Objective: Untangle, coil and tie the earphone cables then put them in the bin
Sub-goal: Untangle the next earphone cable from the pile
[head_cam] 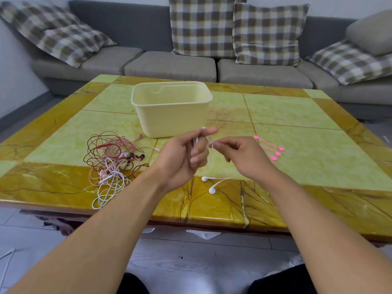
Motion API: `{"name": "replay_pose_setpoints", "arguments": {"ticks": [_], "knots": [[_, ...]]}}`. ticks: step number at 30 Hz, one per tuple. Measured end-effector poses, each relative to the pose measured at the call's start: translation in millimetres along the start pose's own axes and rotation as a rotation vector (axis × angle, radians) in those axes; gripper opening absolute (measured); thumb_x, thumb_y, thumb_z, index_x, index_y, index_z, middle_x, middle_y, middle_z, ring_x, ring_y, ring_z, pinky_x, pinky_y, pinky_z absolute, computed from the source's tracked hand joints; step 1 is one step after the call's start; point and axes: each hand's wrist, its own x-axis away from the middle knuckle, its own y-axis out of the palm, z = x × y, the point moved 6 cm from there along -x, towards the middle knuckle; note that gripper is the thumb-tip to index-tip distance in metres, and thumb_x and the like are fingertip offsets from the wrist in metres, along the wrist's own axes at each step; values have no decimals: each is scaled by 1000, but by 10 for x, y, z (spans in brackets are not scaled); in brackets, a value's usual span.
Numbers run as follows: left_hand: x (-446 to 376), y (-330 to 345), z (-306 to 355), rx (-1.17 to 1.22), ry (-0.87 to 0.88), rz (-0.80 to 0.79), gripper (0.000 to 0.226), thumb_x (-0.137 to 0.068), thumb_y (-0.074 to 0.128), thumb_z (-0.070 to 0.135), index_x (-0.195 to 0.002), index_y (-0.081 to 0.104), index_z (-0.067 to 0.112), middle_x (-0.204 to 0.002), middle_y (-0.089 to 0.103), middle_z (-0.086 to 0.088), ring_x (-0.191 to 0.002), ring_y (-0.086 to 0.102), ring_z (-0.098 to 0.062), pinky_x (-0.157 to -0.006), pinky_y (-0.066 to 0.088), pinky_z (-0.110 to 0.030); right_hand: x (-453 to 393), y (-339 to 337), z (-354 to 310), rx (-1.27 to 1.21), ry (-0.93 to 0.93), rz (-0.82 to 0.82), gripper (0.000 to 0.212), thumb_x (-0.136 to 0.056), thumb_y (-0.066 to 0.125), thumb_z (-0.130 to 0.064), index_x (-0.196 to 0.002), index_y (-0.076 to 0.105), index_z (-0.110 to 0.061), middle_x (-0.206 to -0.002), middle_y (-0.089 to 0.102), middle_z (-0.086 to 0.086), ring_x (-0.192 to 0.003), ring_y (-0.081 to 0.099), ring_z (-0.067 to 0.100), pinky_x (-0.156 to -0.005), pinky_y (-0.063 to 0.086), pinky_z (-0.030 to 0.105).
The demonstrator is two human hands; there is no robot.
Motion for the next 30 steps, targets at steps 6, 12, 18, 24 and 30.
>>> {"name": "replay_pose_setpoints", "arguments": {"ticks": [6,12,18,24,30], "knots": [[-28,-302,45,126,165,279,37,-106,35,0,-143,34,-4,-101,77,-10,-89,75,-25,-76,59,-27,105,397,106,208,98,-342,20,-100,63,-35,-116,75,-36,-62,60,6,-50,49,4,-49,37,16],[-49,-524,53,-127,236,385,62,-98,31,-18,-153,17,9,-132,64,-11,-115,69,-27,-108,49,-39,231,523,-47,326,69,-512,24,-101,61,-36,-122,73,-36,-57,57,-4,-43,43,3,-47,35,15],[-1,-494,-46,-821,53,298,55,-104,37,-1,-156,23,8,-118,69,6,-91,74,-16,-84,57,-23,218,325,-227,269,-8,-389,20,-98,64,-41,-93,79,-29,-52,45,-6,-49,37,11,-53,31,30],[35,-357,-209,-836,-178,72,52,-108,26,37,-110,68,7,-59,49,-2,-48,36,-15,-57,34,-32,111,34,-159,180,-50,-106,15,-97,66,-35,-86,76,-33,-55,52,-8,-51,41,8,-51,34,25],[2,-242,-202,-512,-167,55,47,-108,34,35,-64,35,20,-57,18,2,-49,14,-13,-48,10,-28,14,-69,-26,51,-3,87,9,-93,72,-35,-87,78,-31,-54,56,-17,-51,45,1,-50,34,15]]}}
